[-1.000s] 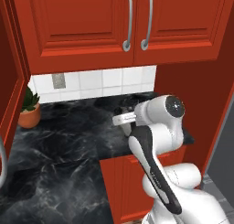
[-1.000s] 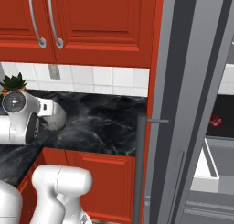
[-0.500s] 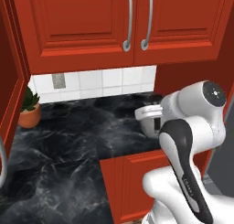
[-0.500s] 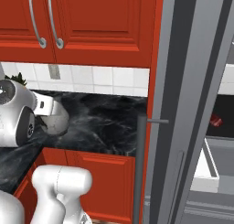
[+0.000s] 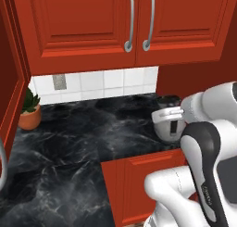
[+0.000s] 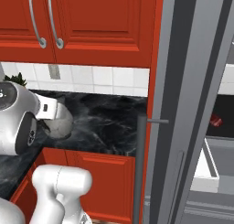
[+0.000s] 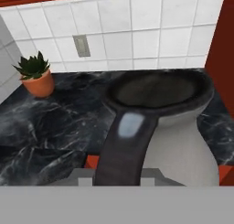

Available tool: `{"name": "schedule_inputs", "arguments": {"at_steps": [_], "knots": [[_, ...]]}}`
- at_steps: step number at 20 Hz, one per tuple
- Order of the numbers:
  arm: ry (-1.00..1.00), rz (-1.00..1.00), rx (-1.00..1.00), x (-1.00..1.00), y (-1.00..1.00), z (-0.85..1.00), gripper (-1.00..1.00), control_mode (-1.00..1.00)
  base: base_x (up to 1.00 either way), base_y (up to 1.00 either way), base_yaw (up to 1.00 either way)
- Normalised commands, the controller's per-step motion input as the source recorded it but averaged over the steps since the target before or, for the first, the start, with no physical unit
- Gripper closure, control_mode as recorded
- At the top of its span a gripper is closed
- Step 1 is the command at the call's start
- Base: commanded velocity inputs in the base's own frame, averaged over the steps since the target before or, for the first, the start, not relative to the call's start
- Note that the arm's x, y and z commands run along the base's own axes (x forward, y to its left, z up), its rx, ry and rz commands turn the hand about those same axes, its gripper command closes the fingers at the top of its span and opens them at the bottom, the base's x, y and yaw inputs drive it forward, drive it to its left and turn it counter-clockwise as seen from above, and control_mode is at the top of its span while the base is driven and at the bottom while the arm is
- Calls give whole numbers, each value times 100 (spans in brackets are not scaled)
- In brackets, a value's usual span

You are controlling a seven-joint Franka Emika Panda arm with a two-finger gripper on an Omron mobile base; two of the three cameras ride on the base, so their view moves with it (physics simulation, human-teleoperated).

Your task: Move the steak and sausage from the top shelf to the second highest shelf to make space. Then, place the pitcher from the counter on the cleared top shelf.

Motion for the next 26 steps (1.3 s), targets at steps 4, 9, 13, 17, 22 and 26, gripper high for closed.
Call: {"name": "schedule_inputs", "arguments": {"at_steps": [4, 9, 13, 17, 22, 26], "knots": [[0, 0, 0, 0, -2, 0, 100, 100, -14, 0, 2], [0, 0, 0, 0, 0, 0, 100, 100, -95, 0, 9], [0, 0, 0, 0, 0, 0, 100, 100, -100, 0, 0], [0, 0, 0, 0, 0, 0, 100, 100, -100, -16, -4], [0, 0, 0, 0, 0, 0, 100, 100, -87, -46, -32], [0, 0, 0, 0, 0, 0, 100, 100, -29, -77, -47]]}}
